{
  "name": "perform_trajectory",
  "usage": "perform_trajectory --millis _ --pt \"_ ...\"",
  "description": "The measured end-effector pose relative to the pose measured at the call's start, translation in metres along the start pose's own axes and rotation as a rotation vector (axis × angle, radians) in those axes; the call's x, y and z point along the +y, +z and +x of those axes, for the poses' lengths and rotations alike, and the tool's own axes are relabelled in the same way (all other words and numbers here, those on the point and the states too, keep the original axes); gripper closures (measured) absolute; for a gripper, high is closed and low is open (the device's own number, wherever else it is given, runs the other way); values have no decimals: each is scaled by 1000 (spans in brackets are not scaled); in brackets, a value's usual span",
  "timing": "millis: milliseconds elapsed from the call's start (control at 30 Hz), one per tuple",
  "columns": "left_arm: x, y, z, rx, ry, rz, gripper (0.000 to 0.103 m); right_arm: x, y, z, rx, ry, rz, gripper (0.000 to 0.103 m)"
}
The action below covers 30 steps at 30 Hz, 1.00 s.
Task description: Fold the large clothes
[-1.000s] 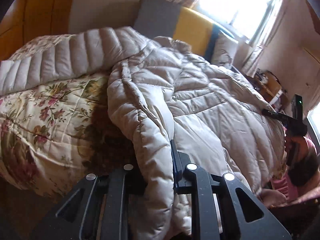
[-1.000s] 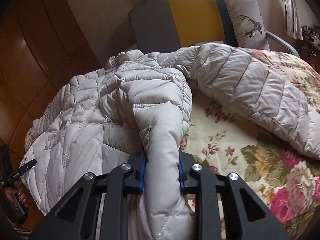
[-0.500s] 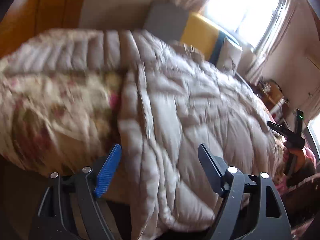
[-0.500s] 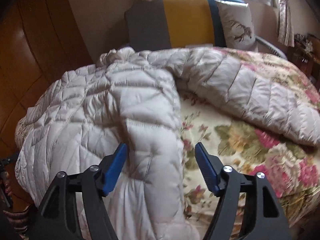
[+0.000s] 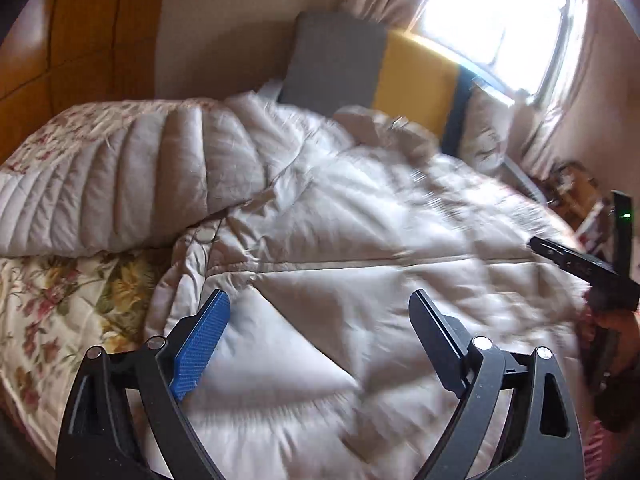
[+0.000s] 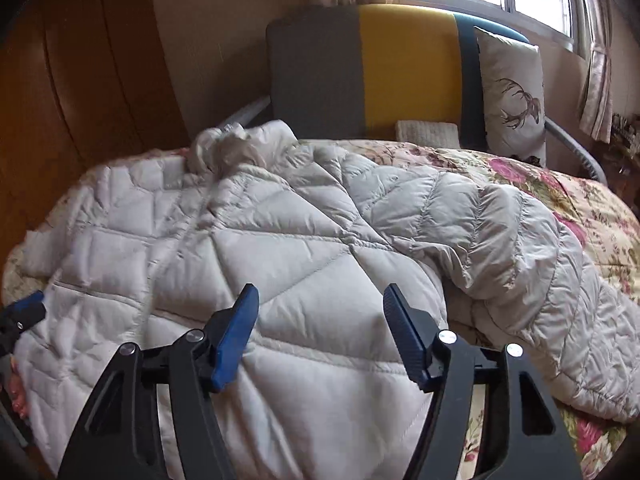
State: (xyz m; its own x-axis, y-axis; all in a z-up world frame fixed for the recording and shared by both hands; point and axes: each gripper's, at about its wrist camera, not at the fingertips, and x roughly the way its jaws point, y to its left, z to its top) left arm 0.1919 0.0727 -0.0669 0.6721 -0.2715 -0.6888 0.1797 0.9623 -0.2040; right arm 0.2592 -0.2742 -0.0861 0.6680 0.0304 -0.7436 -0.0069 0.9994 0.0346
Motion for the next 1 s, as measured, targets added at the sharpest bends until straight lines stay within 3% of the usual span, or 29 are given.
perform_trajectory --millis 67,100,233,300,367,467,567,700,800,933,1000 --pt "6 -4 13 19 8 -5 13 -11 -10 21 51 -31 37 40" --pt "9 -7 15 9 -7 -3 12 -19 -13 30 74 -5 77 40" --pt "13 -11 4 -23 -61 9 12 -23 -15 36 81 6 89 38" --pt "29 -9 -15 -78 -152 -61 12 -23 -15 37 78 2 82 37" --pt "59 -2 -31 -133 -170 -185 11 -23 -16 37 76 9 83 36" --pt "113 7 -47 -207 -123 -371 11 -22 -16 38 72 9 80 34" --pt "185 10 -56 -266 19 -582 12 -13 -14 35 74 7 69 30" --pt "250 9 -60 -309 171 -744 14 -11 -15 35 75 9 63 26" --pt "284 7 -56 -315 194 -838 14 -10 -15 35 75 12 63 24" --pt "318 -5 -40 -310 149 -980 14 -8 -15 36 76 11 59 21" --pt "324 -3 -37 -344 160 -992 14 -8 -15 36 76 11 59 21"
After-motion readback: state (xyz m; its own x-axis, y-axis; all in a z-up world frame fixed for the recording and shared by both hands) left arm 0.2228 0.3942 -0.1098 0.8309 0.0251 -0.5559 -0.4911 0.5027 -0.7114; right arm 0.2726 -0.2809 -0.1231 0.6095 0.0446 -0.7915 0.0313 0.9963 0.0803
